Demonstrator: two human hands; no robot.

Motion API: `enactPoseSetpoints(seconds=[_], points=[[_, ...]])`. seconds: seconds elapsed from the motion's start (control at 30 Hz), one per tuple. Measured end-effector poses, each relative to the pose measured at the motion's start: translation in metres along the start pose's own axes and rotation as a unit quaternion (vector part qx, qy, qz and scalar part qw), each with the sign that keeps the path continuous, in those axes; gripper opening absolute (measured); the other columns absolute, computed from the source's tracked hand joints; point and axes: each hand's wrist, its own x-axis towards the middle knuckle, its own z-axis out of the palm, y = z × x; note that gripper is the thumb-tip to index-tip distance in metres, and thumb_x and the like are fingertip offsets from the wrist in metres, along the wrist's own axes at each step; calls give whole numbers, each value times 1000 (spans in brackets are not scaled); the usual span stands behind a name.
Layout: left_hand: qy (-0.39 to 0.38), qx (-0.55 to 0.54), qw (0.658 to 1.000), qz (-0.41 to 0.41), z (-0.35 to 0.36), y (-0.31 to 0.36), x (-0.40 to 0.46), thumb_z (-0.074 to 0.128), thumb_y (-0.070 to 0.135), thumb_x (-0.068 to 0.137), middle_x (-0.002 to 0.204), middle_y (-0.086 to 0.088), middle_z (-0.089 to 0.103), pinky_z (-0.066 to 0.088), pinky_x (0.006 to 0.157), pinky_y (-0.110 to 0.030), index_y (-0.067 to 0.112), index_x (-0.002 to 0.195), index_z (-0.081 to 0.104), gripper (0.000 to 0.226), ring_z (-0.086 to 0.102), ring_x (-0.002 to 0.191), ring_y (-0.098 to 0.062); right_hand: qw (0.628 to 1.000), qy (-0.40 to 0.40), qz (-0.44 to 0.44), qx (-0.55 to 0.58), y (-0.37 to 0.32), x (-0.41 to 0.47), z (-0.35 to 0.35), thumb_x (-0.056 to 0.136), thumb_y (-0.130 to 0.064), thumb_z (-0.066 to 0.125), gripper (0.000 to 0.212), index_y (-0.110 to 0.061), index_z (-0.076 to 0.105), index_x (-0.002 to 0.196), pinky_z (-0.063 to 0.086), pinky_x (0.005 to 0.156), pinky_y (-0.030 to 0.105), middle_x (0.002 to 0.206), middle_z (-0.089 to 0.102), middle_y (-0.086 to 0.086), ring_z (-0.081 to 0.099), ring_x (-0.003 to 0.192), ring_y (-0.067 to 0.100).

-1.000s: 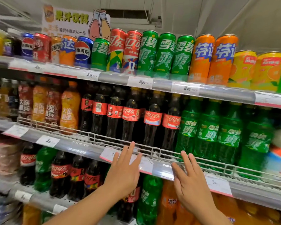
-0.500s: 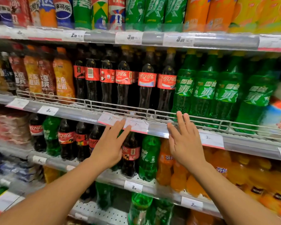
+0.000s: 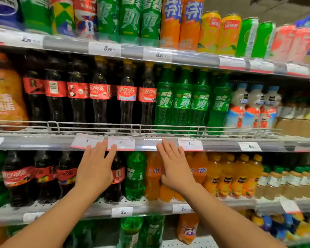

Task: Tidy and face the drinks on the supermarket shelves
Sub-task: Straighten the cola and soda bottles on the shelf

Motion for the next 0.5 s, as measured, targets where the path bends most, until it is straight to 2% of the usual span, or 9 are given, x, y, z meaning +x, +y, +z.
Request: enactPoseSetpoints(seconds=[0.1,0.27,0.3,0.37,0.43,0.5], points=[[-8,-6,1000,15,0,-4,-2,58,17,77,155,-19,20,12,117,-50,12,151,25,80,21,139,-35,998,-13,45,39,-10,-25,4,84,-13,56,95,-21,-6,155,-10,119,42,157,-26,-3,-23,146,20],[-17,-26,999,41,10,-3,-26,53,30,82,158,-17,-8,7,117,-48,18,153,2,88,-1,144,-34,978,-123,136,97,-27,-100,42,85,-11,62,96,-25,-1,156,8,121,39,162,-19,-2,-7,150,22],[-36,-42,997,59,17,-1,-39,54,33,83,159,-15,-6,6,118,-48,20,152,4,86,-2,145,-32,971,-144,157,107,-29,-115,50,86,-11,62,94,-25,1,156,16,121,38,161,-20,-3,-6,150,22],[-98,-76,987,107,37,5,-70,49,33,88,160,-9,9,5,118,-45,21,153,18,73,5,147,-28,960,-171,187,120,-32,-139,61,87,-11,60,90,-24,4,156,29,116,35,161,-19,-4,-1,150,23],[-158,-132,972,117,54,13,-98,46,28,89,151,-6,37,21,116,-39,18,144,41,55,28,140,-26,953,-184,202,134,-34,-155,67,87,-12,58,87,-23,6,156,35,111,33,162,-16,-4,6,149,23],[-193,-167,961,104,65,17,-117,42,27,87,120,0,59,43,95,-33,22,120,59,37,51,114,-21,949,-191,207,144,-36,-165,69,87,-14,57,84,-23,10,156,36,110,31,163,-10,-5,9,149,20]])
